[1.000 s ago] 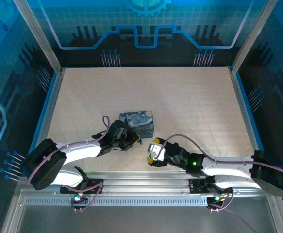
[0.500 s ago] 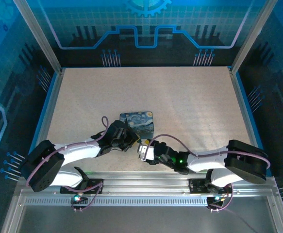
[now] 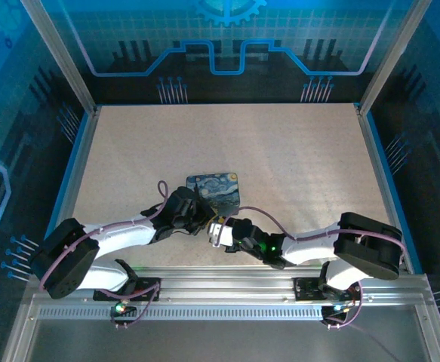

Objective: Unlock the padlock with the key

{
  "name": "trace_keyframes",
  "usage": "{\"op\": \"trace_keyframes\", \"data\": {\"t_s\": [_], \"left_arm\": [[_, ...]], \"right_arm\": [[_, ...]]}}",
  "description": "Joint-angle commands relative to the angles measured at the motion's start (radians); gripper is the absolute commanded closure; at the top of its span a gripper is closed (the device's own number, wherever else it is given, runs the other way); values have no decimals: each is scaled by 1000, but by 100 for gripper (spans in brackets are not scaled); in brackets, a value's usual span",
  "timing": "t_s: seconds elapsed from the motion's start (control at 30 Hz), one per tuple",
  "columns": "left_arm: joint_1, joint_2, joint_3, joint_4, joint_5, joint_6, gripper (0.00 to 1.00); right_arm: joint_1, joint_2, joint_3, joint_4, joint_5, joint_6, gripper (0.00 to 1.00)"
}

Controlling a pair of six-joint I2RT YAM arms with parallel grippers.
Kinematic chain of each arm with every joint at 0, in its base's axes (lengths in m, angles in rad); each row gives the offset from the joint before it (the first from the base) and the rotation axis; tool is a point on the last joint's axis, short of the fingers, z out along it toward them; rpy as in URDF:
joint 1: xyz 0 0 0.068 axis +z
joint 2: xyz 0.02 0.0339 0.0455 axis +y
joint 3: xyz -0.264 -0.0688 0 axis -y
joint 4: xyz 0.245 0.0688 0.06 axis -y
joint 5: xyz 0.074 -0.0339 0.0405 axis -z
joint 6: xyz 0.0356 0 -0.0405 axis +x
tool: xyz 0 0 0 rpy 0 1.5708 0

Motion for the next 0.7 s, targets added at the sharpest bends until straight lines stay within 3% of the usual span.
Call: {"op": "trace_keyframes", "data": {"t_s": [0.0, 0.2, 0.53, 0.67], "left_arm": [[-6, -24, 20, 20, 18, -20, 100], [-7, -17, 21, 30, 24, -25, 100], [-7, -10, 15, 53, 30, -37, 100], [-6, -9, 12, 57, 30, -40, 100]], "right_arm": [[11, 20, 24, 37, 24, 5, 68], [11, 33, 28, 45, 42, 14, 77], [10, 59, 22, 92, 89, 50, 100], [11, 63, 22, 99, 106, 59, 100]]}}
